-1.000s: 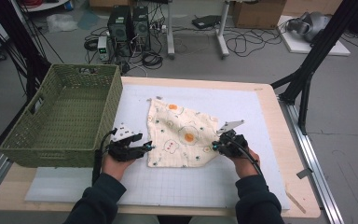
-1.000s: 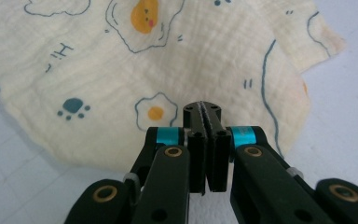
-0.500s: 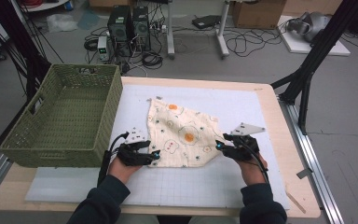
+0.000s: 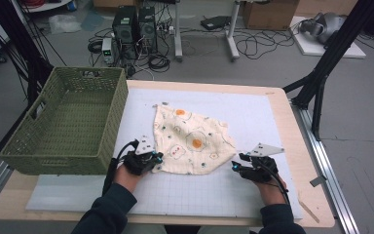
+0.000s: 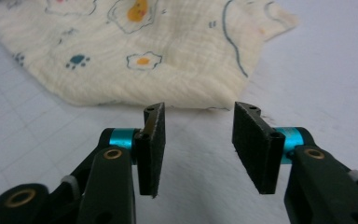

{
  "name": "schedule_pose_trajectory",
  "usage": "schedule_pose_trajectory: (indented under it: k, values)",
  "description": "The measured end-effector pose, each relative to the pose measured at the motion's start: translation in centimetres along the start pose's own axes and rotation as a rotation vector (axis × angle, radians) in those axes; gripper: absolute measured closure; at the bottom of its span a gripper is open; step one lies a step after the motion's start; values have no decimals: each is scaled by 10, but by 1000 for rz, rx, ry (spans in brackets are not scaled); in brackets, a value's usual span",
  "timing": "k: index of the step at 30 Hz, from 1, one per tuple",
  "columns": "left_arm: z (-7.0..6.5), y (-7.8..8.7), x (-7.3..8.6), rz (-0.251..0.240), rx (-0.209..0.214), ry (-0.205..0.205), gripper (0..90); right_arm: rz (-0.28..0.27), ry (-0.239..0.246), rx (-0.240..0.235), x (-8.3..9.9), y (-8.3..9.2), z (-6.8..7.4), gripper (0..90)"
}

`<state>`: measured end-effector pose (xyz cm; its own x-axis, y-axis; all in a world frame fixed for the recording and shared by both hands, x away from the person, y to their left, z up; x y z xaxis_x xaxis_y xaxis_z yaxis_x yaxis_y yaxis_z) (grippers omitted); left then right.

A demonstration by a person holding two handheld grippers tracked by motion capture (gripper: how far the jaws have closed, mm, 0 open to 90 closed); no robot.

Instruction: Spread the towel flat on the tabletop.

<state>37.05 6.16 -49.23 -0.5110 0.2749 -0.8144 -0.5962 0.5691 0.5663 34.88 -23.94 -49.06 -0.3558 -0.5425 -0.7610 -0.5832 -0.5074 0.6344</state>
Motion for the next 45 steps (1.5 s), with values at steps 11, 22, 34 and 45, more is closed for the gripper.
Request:
schedule_pose_trajectory:
  k: [11,22,34,45]
  values:
    - [23,12,-6,-68,-61,60,875,63,31,-26,-29,-54,19,602]
    - [10,22,-18,-154,29,85,876,62,-10,-103,-34,-27,19,833]
    - [16,14,-15,-124,-52,46,877,139,-58,-29,-62,-66,-1,819]
    - [21,15,-16,-140,-73,78,678,123,-31,13,-67,-89,2,774]
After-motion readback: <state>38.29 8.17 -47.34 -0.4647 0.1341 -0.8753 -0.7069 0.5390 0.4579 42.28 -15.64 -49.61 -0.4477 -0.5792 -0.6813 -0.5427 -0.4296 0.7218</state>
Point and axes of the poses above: each handheld gripper's, and its own axes: y roughly backward along the jaws, x roughly out of its underside, z roughly to its left, the point moved 9 cm from there along -y, roughly forward along the jaws, and after that the axes turned 9 degrees about y, right-handed, at the moved point
